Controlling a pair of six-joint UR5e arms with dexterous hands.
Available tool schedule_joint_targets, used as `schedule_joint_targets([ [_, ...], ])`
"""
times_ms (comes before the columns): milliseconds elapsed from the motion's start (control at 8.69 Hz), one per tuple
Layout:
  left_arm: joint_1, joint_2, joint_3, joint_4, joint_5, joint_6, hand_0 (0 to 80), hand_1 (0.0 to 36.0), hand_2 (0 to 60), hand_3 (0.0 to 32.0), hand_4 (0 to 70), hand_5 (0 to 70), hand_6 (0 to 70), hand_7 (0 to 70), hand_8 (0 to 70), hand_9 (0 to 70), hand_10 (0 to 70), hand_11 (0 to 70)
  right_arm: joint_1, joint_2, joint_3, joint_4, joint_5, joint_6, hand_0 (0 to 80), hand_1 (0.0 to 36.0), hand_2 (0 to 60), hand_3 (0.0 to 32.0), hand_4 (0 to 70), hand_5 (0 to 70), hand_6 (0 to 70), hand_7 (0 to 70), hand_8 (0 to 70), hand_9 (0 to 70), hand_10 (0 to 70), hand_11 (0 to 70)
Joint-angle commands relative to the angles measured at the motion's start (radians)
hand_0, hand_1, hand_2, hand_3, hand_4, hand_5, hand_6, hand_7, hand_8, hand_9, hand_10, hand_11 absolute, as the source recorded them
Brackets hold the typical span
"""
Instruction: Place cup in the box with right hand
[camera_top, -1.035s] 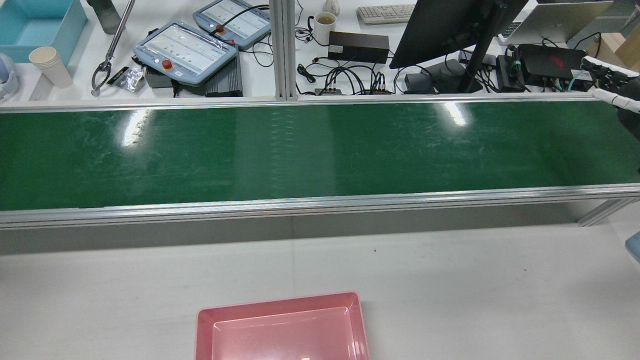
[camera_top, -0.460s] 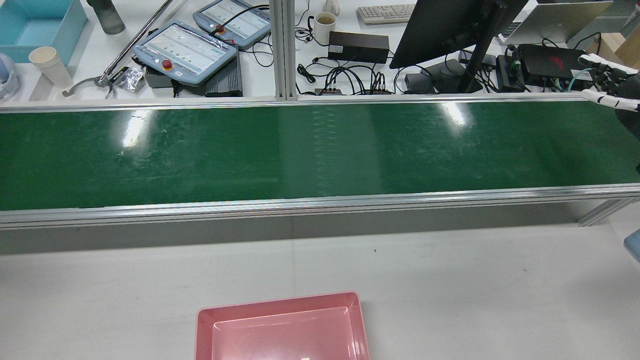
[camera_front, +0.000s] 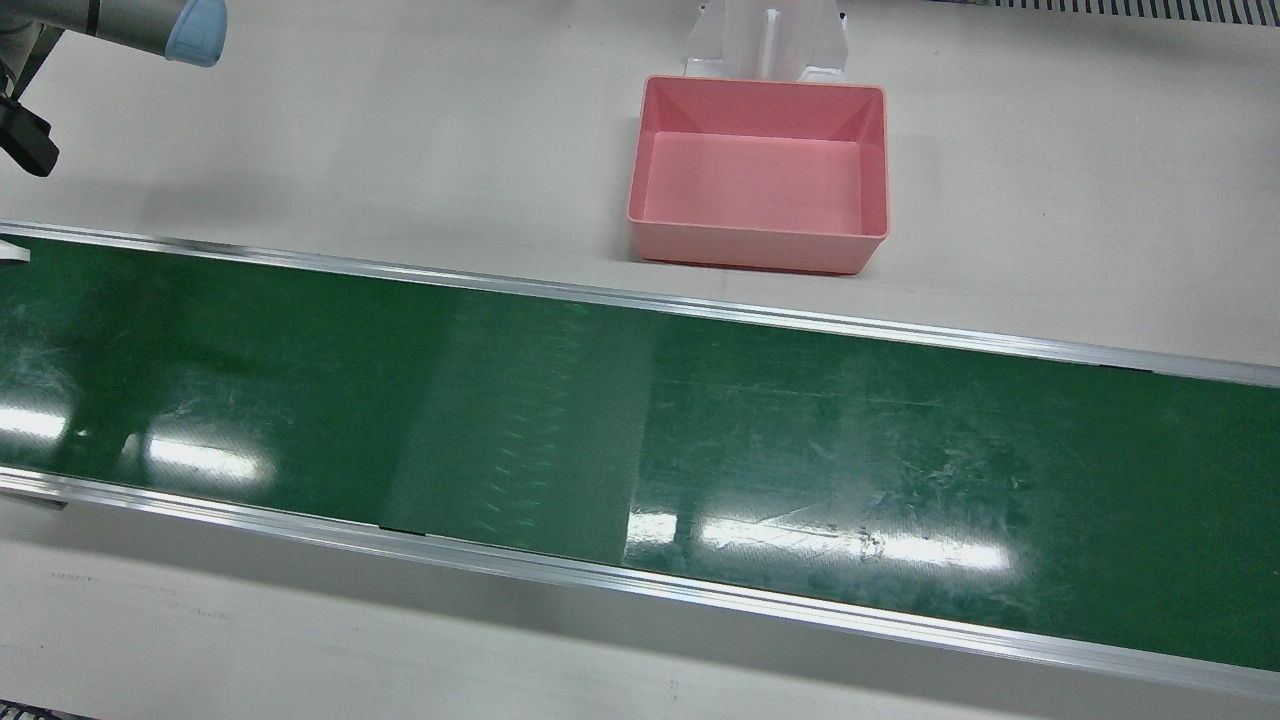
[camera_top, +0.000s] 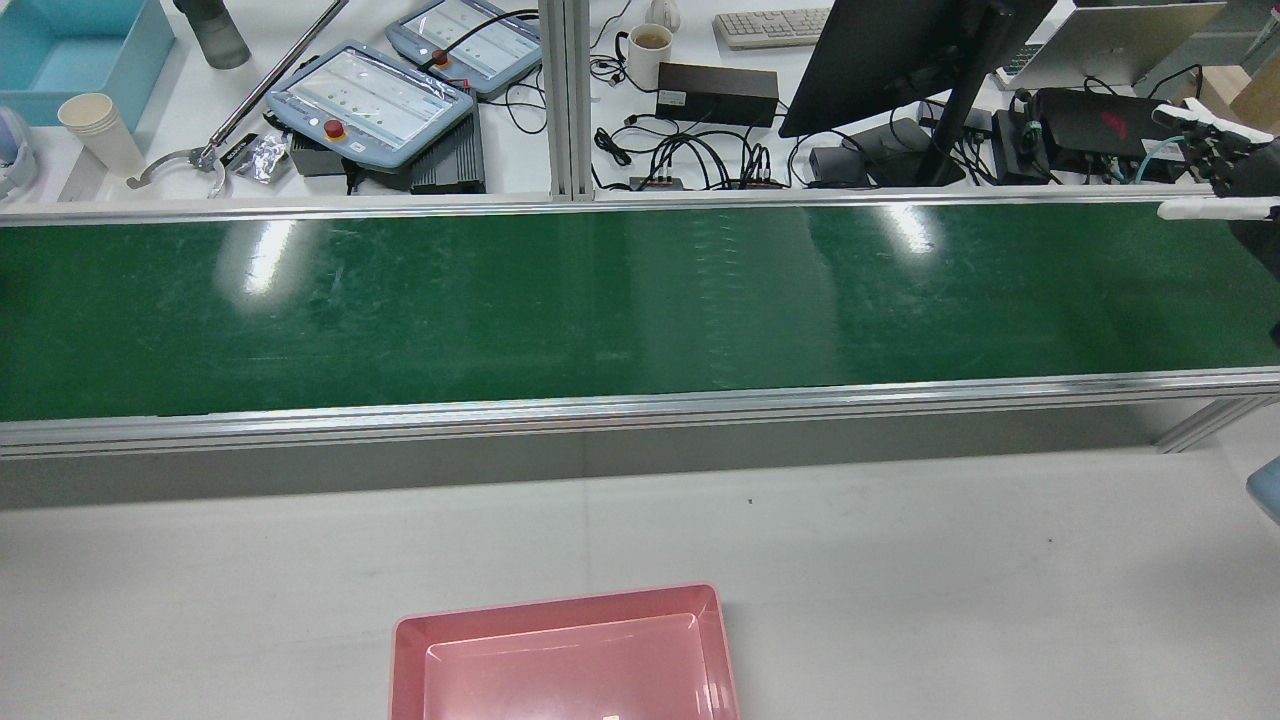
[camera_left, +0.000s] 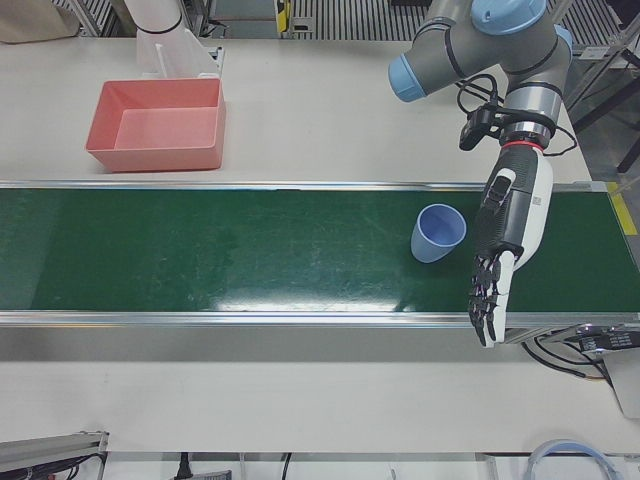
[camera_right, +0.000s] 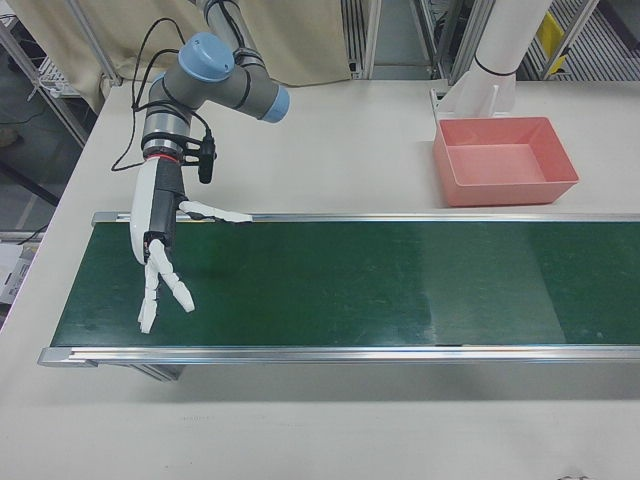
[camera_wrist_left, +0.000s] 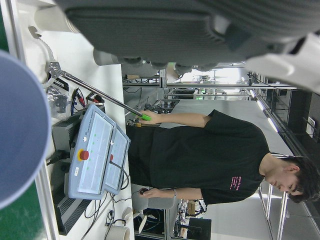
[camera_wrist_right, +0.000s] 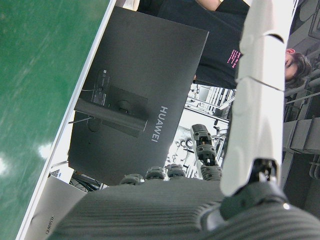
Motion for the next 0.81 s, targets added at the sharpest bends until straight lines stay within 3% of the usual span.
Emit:
schedule_joint_targets([
  [0, 0.0, 0.0, 0.0, 0.0, 0.0, 0.0, 0.0, 0.0, 0.0, 0.0, 0.0, 0.0, 0.0, 0.0, 0.0, 0.0, 0.0, 0.0, -0.005, 0.002, 0.004, 0.0, 0.001, -0.001, 63.4, 29.5, 1.0, 0.0, 0.0, 9.1, 3.1, 2.2, 2.8, 0.9, 0.0, 0.0],
  [690, 0.0, 0.0, 0.0, 0.0, 0.0, 0.0, 0.0, 0.0, 0.0, 0.0, 0.0, 0.0, 0.0, 0.0, 0.0, 0.0, 0.0, 0.0, -0.016, 0.0, 0.004, 0.0, 0.001, -0.002, 61.1, 28.1, 2.8, 0.0, 0.0, 8.5, 3.2, 3.4, 3.3, 1.8, 0.0, 0.0],
])
